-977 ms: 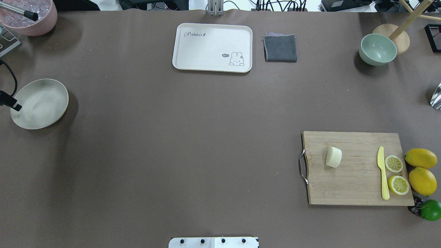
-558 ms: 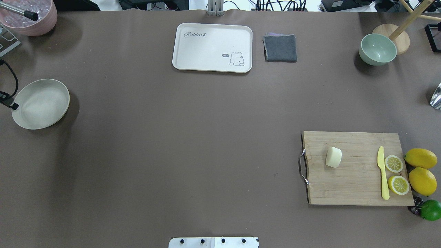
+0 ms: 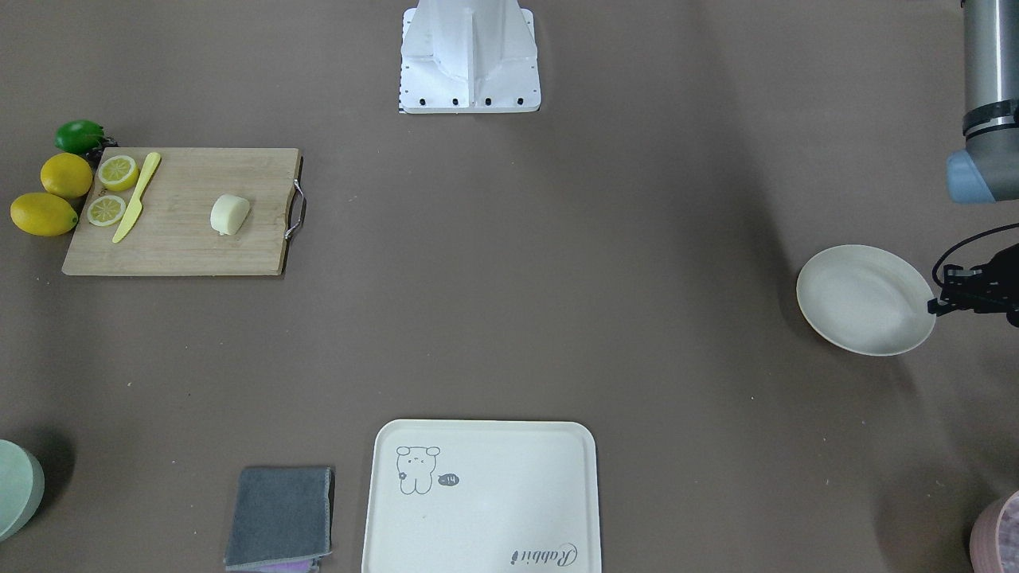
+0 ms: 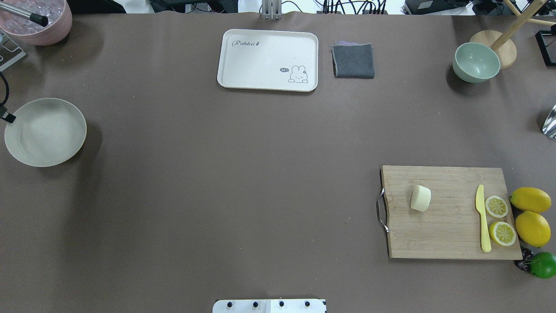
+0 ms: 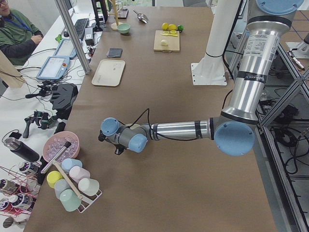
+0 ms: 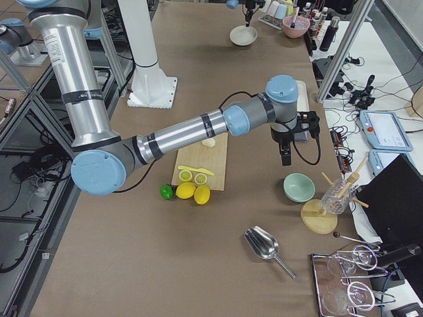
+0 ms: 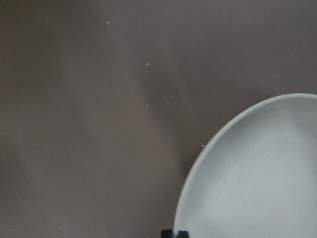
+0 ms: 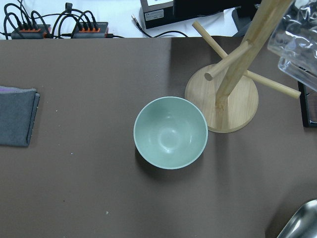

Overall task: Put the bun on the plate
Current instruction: 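Drag the white plate with the left gripper toward the table centre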

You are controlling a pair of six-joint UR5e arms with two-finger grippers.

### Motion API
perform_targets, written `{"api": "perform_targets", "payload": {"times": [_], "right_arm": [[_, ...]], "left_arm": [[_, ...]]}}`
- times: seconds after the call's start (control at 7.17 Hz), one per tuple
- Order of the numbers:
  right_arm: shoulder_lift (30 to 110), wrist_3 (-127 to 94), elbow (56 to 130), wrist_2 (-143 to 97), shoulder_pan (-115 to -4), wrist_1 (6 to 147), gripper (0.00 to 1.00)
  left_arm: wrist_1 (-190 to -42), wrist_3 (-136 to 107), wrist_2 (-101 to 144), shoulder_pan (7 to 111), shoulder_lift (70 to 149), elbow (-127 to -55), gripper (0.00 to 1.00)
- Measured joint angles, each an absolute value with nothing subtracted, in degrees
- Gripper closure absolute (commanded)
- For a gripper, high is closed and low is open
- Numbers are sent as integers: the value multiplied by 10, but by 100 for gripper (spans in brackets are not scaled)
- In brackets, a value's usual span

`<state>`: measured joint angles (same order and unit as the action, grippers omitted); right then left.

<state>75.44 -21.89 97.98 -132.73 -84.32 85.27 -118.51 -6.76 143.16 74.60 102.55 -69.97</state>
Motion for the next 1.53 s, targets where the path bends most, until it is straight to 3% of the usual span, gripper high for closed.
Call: {"api": "perform_targets", "payload": {"times": [0.7,1.12,1.53], "right_arm": [[754,-218,983,-1337,-829,853,0],[752,-220,982,-1339,-826,853,0],[747,-223,978,-1337,-814,853,0]], "left_arm": [[-1186,-358,1447,709,1160,-765,100],[-1187,-513,1393,618,1236,-784,100],[-1188,-638,1261,484,1264,-835,100]]}}
